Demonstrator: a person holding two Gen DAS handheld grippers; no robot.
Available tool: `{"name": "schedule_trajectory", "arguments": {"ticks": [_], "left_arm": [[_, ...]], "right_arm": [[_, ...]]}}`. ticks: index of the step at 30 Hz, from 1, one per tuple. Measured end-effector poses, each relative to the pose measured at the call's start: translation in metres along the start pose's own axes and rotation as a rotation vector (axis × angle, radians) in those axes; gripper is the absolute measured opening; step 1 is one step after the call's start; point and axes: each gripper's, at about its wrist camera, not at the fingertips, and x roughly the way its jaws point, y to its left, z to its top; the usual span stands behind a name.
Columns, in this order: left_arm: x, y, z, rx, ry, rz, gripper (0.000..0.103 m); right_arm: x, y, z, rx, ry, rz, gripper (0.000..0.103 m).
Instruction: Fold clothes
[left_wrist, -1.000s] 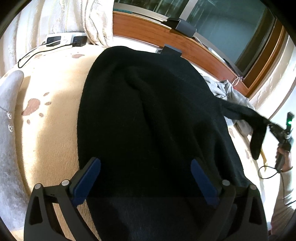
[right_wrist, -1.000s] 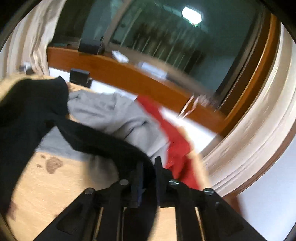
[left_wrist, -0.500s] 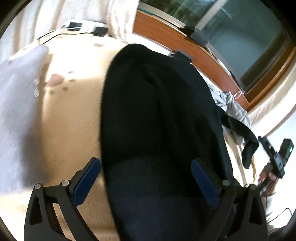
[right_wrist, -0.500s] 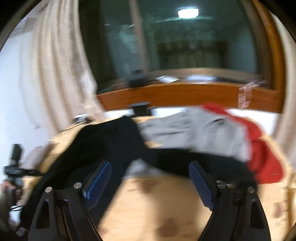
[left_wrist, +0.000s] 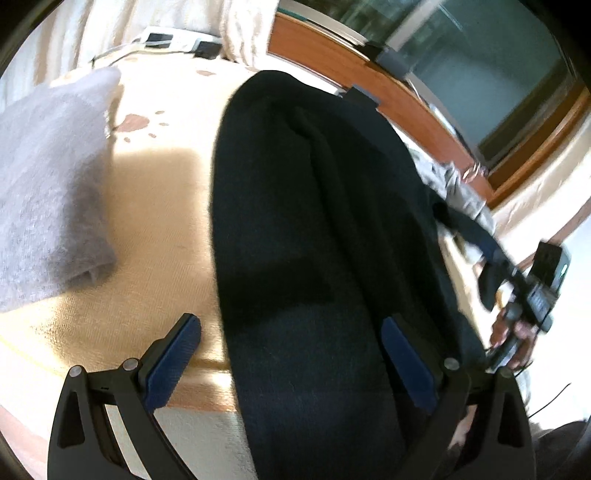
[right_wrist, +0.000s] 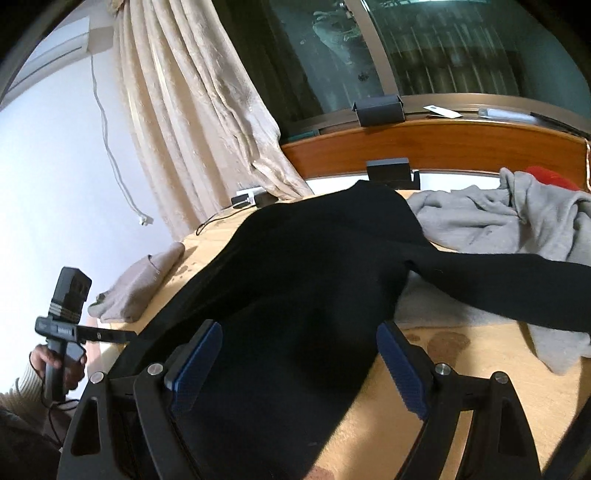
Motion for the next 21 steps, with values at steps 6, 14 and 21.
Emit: {"name": "schedule_trajectory", "arguments": {"ticks": [6, 14, 21], "left_arm": [[0.007, -0.031, -0.011, 0.166, -0.012, 0.252, 0.041], [-0.017, -0.038, 0.006, 0.126, -0.055, 0.26, 0.009], [-0.098, -0.012, 0.079, 0.138, -0.27, 0.505, 0.01]], "right_arm": [[0.006, -0.003, 0.001, -0.017, -0.031, 0.01, 0.088], [0.009, -0.003, -0.003, -0.045, -0.026, 0.034, 0.088], [-0.002, -0.013, -0.004, -0.017, -0.05, 0.017, 0.088]]}}
